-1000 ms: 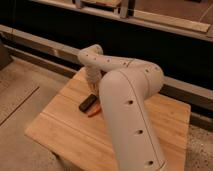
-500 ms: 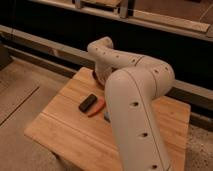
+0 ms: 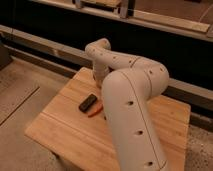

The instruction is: Push the ceramic bowl across the table

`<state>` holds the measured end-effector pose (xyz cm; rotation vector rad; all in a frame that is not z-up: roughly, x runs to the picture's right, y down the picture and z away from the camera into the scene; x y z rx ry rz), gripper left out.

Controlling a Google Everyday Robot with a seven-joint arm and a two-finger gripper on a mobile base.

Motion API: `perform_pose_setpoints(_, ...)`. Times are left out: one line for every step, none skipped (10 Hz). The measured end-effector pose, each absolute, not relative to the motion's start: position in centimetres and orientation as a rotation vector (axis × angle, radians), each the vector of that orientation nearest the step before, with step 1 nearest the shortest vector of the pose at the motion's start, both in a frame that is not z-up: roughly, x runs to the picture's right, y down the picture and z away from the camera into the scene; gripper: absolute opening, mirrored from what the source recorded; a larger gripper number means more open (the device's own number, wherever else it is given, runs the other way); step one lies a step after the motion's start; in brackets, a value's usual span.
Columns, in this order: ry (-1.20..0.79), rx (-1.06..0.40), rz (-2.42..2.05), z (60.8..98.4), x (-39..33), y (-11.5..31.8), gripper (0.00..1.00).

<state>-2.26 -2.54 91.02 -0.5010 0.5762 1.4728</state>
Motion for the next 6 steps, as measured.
perform_pose_setpoints(0.587,-0.495,1.469,91.4,-2.2,-2.5,0.0)
perform_pose_setpoints(0.595,-0.48,1.473,91.5,-1.7,-3.0,0.0)
perform_pose_setpoints(0.597,-0.46,1.48,91.4,-1.0,-3.8,0.0)
perform_pose_setpoints(0.599,-0.436,1.49,91.0,0.0,-4.8,0.0)
perform_pose_setpoints(0.604,-0.409,1.504,90.5,1.3,-5.9,0.0)
perform_pose_setpoints(0.612,-0.383,1.52,90.0,2.7,-6.7,0.0)
